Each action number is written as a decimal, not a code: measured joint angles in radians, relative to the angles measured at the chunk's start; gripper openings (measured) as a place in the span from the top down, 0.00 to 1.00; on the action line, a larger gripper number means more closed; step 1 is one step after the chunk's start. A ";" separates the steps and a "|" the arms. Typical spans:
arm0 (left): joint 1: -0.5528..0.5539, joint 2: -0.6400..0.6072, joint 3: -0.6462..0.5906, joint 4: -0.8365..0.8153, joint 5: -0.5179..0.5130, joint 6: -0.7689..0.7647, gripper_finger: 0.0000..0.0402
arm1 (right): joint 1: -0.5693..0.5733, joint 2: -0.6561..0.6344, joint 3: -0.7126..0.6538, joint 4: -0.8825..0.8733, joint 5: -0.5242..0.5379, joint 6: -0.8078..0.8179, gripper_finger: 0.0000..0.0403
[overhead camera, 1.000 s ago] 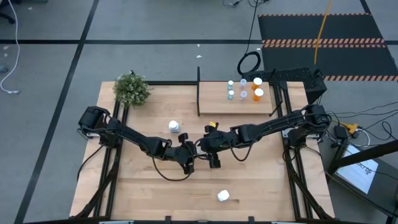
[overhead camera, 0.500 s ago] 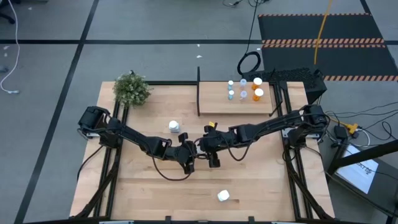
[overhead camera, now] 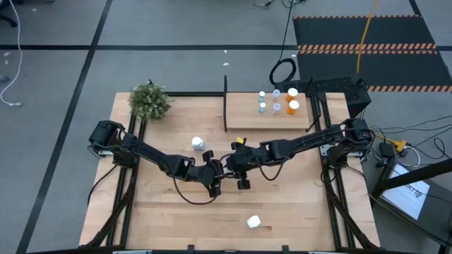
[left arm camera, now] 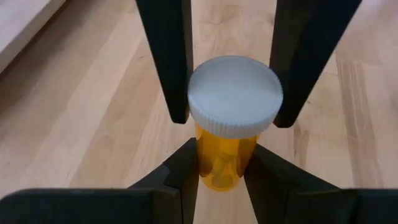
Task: Pick and place medicine bottles onto shelf by color
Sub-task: Put the right small orange pill bottle on the shelf, then put the small orange pill bottle on the shelf aligned with the other small orange pill bottle
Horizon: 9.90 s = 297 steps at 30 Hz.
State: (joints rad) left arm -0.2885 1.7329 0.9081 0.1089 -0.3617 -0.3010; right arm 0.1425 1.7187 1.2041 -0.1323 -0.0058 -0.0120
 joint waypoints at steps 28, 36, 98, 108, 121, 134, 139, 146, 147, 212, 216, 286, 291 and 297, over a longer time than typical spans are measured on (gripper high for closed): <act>0.023 0.000 0.001 0.024 -0.077 -0.075 0.23 | -0.353 -0.286 0.134 -0.500 0.000 -0.107 0.70; 0.068 0.000 0.001 0.025 -0.078 -0.068 0.31 | -0.654 -0.287 0.231 -0.463 -0.114 -0.298 0.70; 0.130 0.000 0.000 0.023 -0.062 -0.049 0.31 | -0.936 0.083 0.136 -0.189 -0.258 -0.403 0.69; 0.122 0.000 0.000 0.023 -0.057 -0.060 0.31 | -0.936 0.105 0.135 -0.200 -0.255 -0.367 0.69; 0.122 0.000 0.000 0.023 -0.055 -0.048 0.31 | -0.937 0.109 0.136 -0.200 -0.252 -0.352 0.69; 0.122 0.000 0.000 0.023 -0.055 -0.048 0.31 | -0.937 0.109 0.137 -0.201 -0.227 -0.349 0.69; 0.122 0.000 0.000 0.023 -0.055 -0.048 0.31 | -0.937 0.109 0.137 -0.201 -0.228 -0.346 0.69; 0.122 0.000 0.000 0.023 -0.055 -0.048 0.31 | -0.937 0.109 0.137 -0.208 -0.229 -0.344 0.61; 0.122 0.000 0.000 0.023 -0.055 -0.048 0.31 | -0.937 0.109 0.137 -0.207 -0.229 -0.343 0.59; 0.019 -0.016 0.005 0.003 -0.055 -0.041 0.31 | -0.381 -0.612 -0.138 -0.463 0.049 0.031 0.47; -0.027 -0.058 0.048 -0.117 -0.061 -0.056 0.31 | -0.253 -0.709 -0.240 -0.380 0.146 0.114 0.47; -0.683 -0.177 -0.578 -0.238 -0.542 -1.095 0.31 | -0.107 -0.740 -0.654 0.281 0.158 -0.128 0.47; -0.680 -0.176 -0.643 -0.068 -0.579 -0.996 0.31 | -0.107 -0.740 -0.655 0.278 0.158 -0.139 0.47; -0.657 -0.174 -0.673 0.050 -0.579 -0.876 0.31 | -0.108 -0.740 -0.655 0.279 0.159 -0.165 0.47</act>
State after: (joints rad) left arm -0.9452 1.5591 0.2352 0.1585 -0.9404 -1.1774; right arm 0.0349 0.9787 0.5495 0.1470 0.1535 -0.1772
